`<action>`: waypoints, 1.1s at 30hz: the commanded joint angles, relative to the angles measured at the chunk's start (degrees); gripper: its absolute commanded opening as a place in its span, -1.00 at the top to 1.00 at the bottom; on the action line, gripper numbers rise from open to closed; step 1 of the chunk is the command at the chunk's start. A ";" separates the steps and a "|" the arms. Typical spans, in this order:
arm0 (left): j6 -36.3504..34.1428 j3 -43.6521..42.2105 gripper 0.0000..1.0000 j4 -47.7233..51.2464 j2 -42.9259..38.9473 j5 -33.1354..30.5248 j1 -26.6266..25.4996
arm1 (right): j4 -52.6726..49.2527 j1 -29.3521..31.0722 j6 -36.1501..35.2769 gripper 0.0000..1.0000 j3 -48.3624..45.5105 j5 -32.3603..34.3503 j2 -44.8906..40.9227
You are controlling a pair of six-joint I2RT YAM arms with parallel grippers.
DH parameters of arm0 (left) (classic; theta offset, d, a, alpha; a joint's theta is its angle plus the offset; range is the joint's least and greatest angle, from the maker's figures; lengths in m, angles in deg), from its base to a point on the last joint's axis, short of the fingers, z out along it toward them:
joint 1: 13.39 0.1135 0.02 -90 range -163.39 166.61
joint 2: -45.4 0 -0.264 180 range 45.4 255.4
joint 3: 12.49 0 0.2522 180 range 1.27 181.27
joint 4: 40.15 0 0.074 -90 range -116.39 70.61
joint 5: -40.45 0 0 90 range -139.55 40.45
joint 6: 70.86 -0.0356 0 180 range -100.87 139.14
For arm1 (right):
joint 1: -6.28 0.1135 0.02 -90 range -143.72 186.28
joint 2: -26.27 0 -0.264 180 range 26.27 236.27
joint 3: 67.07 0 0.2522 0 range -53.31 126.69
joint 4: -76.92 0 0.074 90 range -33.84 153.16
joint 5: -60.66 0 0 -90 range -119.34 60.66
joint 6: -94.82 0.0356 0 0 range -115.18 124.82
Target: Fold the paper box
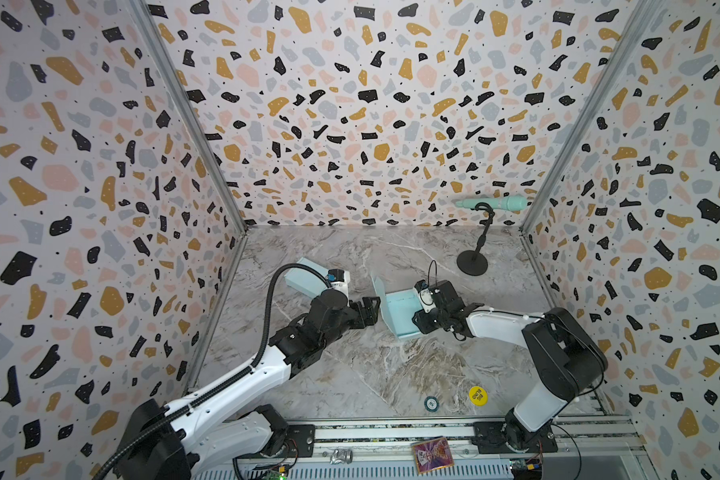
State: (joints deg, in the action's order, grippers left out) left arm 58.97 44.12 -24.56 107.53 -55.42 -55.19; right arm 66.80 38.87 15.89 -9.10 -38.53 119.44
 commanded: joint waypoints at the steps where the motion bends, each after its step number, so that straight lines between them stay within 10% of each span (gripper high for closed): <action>1: -2.03 2.36 -0.79 -3.29 1.59 0.04 0.00 | 5.23 0.89 5.89 0.10 -2.79 -6.06 -4.19; 16: -6.05 4.62 -0.52 -0.29 9.21 -3.30 2.05 | 18.74 9.82 17.44 0.00 -11.65 -10.06 -8.09; 33: -14.10 3.81 0.21 -2.22 13.05 -2.81 4.62 | 24.87 10.84 11.57 -0.15 -21.42 -2.13 -23.96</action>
State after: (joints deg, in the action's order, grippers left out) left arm 48.04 47.07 -25.26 120.08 -58.02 -50.89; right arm 93.56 52.14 31.21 -31.24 -45.50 100.77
